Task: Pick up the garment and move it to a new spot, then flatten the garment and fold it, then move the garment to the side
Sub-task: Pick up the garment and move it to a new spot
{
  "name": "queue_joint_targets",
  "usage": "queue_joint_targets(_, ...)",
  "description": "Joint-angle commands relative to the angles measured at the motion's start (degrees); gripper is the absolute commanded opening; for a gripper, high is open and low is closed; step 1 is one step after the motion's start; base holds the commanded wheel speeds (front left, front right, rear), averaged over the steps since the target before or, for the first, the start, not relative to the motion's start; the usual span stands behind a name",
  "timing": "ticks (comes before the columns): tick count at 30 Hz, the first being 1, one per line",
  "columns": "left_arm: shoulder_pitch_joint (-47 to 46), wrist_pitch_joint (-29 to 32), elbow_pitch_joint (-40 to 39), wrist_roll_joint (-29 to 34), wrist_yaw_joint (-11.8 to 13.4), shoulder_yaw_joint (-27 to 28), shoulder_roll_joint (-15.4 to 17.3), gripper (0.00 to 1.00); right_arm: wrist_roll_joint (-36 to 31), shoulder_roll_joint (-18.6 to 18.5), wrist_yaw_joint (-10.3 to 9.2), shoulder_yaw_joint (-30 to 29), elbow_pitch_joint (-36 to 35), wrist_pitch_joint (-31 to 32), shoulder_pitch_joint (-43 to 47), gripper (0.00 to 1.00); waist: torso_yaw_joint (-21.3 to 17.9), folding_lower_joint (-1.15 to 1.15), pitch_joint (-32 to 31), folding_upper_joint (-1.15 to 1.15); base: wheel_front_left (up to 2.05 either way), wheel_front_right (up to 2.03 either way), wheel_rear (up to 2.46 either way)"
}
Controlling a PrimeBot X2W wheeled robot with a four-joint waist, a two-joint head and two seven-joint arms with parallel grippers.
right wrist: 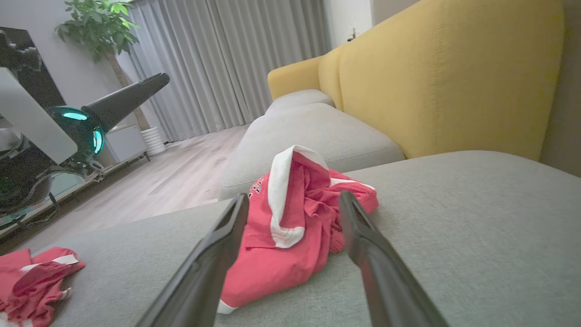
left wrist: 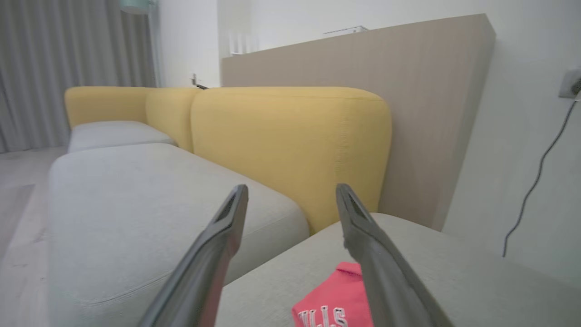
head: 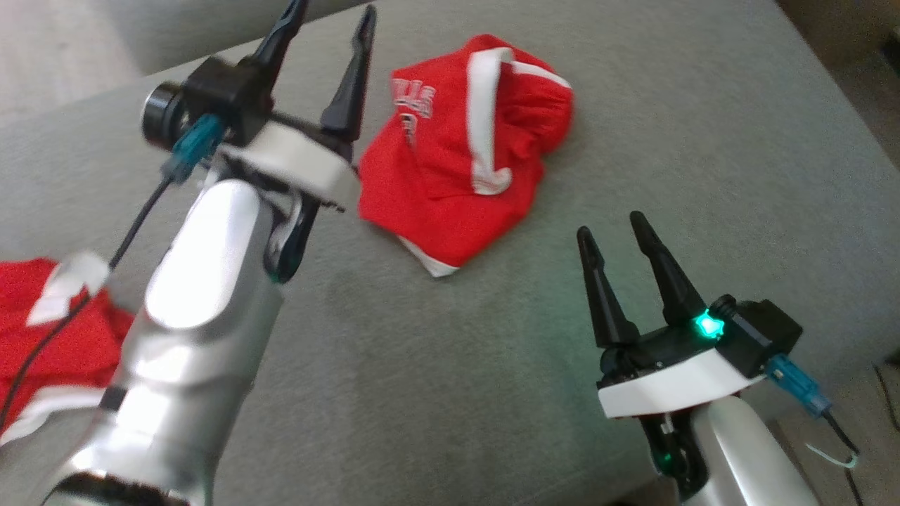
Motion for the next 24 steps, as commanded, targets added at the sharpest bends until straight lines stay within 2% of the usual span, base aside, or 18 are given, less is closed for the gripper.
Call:
queue_joint_targets(1, -0.1, -1.0, -2.1, 0.3, 0.6, 1.8, 1.8, 1.0, -0.5, -0.2, -0.04, 0.6, -1.5, -0.6, -1.3, 1.0, 2.8, -0.01, -1.6, 0.0, 0.0, 0.0, 0.0)
queue_joint_targets(10, 17.6, -6.8, -7.3, -1.0, 5.1, 2.9, 2.4, 1.0, -3.5, -0.2, -0.04, -5.1, 0.0, -0.6, 2.4, 1.0, 13.3, -0.01, -6.0, 0.0, 0.0, 0.0, 0.0)
queue_joint_targets(16, 28.6, -8.4, -11.1, 0.2, 8.7, 3.3, 2.6, 1.0, -4.9, -0.2, -0.04, -8.0, 0.6, -0.6, 4.8, 1.0, 17.7, -0.01, -7.1, 0.0, 0.0, 0.0, 0.0)
queue_joint_targets(20, 31.5, -8.7, -13.0, -0.1, 9.5, 3.8, 1.1, 1.0, -4.8, -0.2, -0.04, -9.8, 1.5, -0.6, 5.6, 1.0, 19.6, -0.01, -6.7, 0.0, 0.0, 0.0, 0.0)
queue_joint_targets(24, 30.8, -8.7, -13.9, 0.8, 9.2, 3.2, 0.2, 1.0, -4.8, -0.2, -0.04, -12.1, 3.5, -0.6, 4.6, 1.0, 20.8, -0.01, -5.3, 0.0, 0.0, 0.0, 0.0)
